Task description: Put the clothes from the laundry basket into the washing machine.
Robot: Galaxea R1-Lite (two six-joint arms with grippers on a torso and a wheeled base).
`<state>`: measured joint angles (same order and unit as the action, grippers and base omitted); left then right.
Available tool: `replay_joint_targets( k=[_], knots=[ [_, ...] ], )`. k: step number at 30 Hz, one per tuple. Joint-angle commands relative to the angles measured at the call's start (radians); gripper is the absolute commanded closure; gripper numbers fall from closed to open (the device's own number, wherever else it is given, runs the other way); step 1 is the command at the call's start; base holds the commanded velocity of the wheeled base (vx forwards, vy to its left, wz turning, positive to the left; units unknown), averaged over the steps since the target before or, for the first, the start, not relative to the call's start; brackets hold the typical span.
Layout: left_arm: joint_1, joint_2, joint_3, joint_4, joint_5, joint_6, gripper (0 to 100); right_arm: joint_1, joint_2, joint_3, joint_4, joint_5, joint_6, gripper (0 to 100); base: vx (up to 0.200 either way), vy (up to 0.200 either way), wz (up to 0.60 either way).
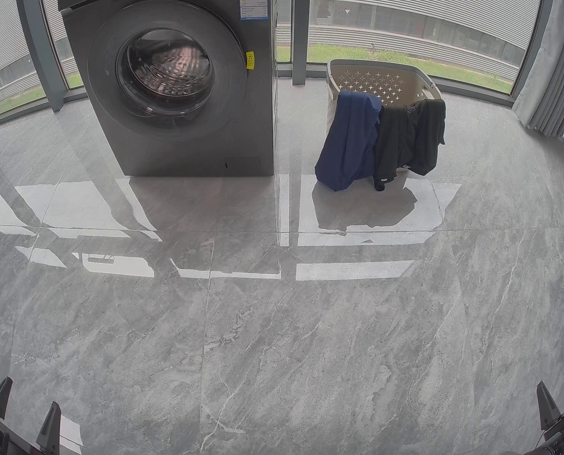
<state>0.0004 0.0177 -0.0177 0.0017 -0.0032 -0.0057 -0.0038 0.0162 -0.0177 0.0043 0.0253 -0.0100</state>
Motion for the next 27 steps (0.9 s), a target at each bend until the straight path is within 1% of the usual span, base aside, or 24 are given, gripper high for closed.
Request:
replay_joint_targets(
  k=[1, 8, 14, 19, 23, 27],
  knots=[
    [0.0, -0.012, 0.015, 0.0, -0.003, -0.002, 0, -0.001, -0.012, 0.016, -0.001, 0.001, -0.002, 0, 0.0, 0.0, 0.0],
    [0.0, -0.012, 0.015, 0.0, -0.003, -0.003, 0, -0.001, -0.012, 0.018, -0.004, -0.001, -0.001, 0, 0.0, 0.0, 0.0],
    [0.0, -0.012, 0.015, 0.0, 0.003, -0.019, 0, -0.001, -0.012, 0.018, -0.004, -0.004, 0.005, 0, 0.0, 0.0, 0.0],
    [-0.002, -0.012, 0.015, 0.0, 0.003, -0.019, 0, -0.001, -0.012, 0.018, -0.003, -0.008, 0.007, 0, 0.2, 0.0, 0.0],
    [0.0, -0.012, 0.015, 0.0, 0.006, -0.026, 0, -0.001, -0.012, 0.018, -0.003, -0.008, 0.007, 0, 0.2, 0.0, 0.0],
    [-0.002, -0.012, 0.015, 0.0, 0.006, -0.025, 0, -0.001, -0.012, 0.018, -0.003, -0.01, 0.007, 0, 0.2, 0.0, 0.0]
  ],
)
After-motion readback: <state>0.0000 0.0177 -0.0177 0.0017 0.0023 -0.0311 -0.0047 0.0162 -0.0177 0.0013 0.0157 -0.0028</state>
